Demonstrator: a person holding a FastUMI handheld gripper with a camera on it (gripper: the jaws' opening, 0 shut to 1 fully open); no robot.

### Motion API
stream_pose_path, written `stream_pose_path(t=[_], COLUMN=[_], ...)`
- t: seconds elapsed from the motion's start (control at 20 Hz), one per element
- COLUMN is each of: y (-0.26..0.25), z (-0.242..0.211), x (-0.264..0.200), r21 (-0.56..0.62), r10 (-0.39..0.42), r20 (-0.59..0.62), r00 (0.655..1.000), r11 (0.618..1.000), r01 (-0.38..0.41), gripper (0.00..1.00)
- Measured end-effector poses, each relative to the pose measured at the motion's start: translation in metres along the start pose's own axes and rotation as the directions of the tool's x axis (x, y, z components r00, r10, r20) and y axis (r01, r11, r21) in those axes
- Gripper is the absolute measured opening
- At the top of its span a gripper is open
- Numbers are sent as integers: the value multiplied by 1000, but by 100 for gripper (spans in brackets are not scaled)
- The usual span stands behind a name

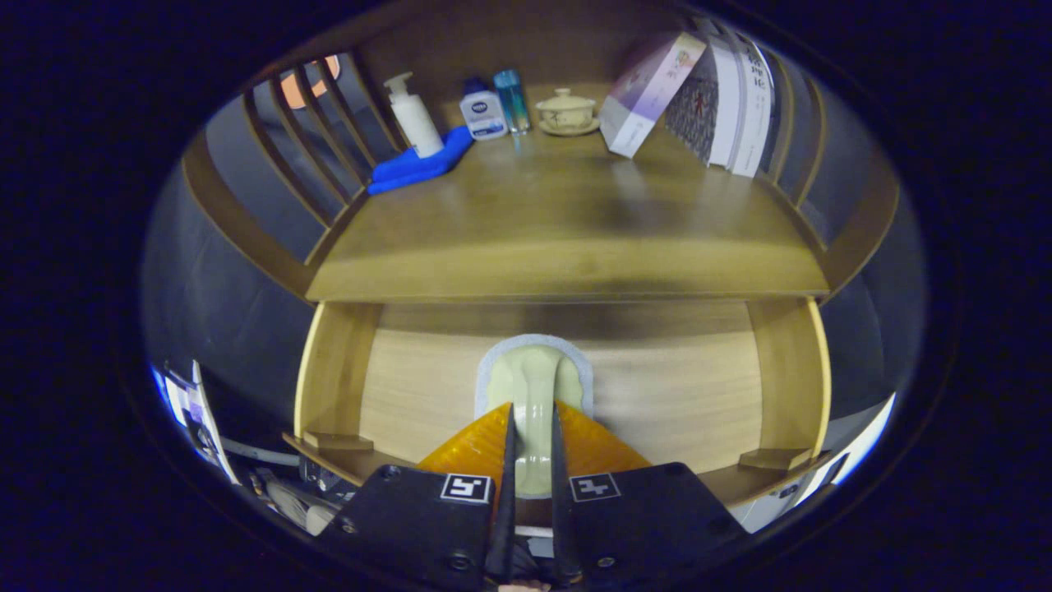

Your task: Pull open the drawer, take out the items inside it, and place them on the countertop above the cabinet.

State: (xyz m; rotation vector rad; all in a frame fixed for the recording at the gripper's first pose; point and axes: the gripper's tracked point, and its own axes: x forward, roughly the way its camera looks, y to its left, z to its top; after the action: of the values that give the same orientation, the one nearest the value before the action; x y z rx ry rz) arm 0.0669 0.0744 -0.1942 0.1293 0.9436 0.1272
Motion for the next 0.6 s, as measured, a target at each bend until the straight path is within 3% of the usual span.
stream_pose_path(t=[0.25,0.6], y=[4,5], z=[37,111], x=[-33,-8], r21=[-28,42], r10=[-4,-6], r20=[73,80], r00=[997,997], r11=[1000,999], r01=[6,3], gripper=[22,22])
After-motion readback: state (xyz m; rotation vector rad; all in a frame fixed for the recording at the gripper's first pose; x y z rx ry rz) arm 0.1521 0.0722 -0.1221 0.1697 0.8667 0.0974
